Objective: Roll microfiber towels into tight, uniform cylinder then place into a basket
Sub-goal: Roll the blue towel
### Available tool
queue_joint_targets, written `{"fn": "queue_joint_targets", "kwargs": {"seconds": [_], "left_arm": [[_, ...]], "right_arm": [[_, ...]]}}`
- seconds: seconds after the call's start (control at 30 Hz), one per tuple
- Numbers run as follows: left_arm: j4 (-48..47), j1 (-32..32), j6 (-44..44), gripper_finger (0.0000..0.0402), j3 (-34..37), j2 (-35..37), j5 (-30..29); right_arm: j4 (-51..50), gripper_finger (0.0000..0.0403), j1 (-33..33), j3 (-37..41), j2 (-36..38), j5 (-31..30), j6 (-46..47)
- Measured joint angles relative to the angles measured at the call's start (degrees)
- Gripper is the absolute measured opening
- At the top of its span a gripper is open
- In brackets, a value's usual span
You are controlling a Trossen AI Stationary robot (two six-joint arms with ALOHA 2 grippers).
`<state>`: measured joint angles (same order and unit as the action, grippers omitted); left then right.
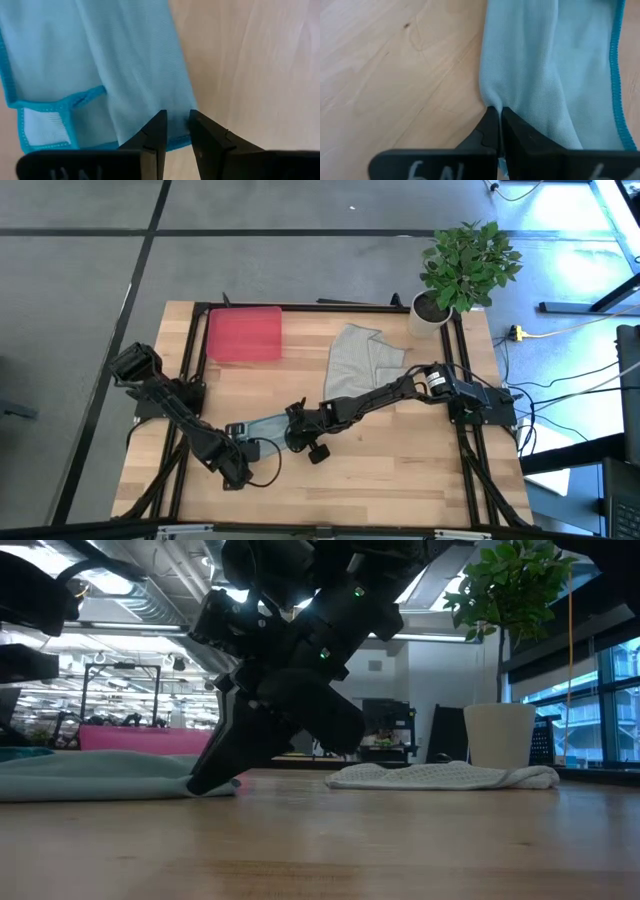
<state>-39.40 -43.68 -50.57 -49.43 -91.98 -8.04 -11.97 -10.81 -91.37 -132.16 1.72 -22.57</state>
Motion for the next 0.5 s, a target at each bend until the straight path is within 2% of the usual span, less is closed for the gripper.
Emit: {"fn": "queue_joint_targets", "kwargs": {"seconds": [0.2,0.5], "left_arm": [[0.1,0.0,-0.3,0.0075,0.0,0.0,0.7],[0.3,0.4,-0.3,0.0075,0.0,0.1,5.0]], "right_arm": [[0.0,0.0008,0.1,0.0,0.0,0.1,0.0],[0.0,0.0008,0.1,0.0,0.0,0.1,0.0]]}}
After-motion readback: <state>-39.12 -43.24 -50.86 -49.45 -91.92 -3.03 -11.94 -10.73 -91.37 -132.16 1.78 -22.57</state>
